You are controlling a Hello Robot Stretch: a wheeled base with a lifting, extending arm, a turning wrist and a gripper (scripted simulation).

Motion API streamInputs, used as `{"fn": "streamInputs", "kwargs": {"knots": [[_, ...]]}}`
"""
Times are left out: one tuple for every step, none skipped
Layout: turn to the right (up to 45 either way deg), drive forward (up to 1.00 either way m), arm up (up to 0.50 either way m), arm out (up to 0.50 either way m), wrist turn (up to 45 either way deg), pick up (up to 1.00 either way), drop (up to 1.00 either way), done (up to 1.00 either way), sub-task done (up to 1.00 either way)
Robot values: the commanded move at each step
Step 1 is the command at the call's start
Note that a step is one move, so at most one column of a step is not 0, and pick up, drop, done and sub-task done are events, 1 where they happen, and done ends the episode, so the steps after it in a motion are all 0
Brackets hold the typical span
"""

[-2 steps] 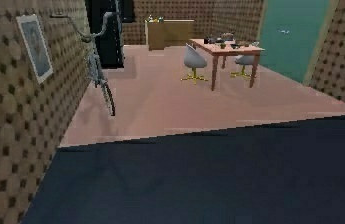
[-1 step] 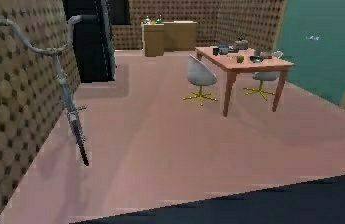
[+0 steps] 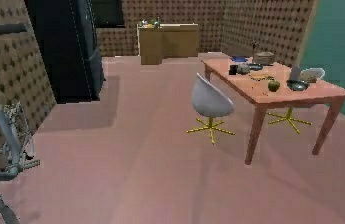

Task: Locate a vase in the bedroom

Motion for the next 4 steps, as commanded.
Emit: {"fn": "streamInputs", "kwargs": {"knots": [[0.0,1.0,0.0,0.0,0.0,0.0,0.0,0.0,0.0],[6.0,0.0,0.0,0.0,0.0,0.0,0.0,0.0,0.0],[0.0,0.05,0.0,0.0,0.0,0.0,0.0,0.0,0.0],[-33.0,0.0,0.0,0.0,0.0,0.0,0.0,0.0,0.0]]}}
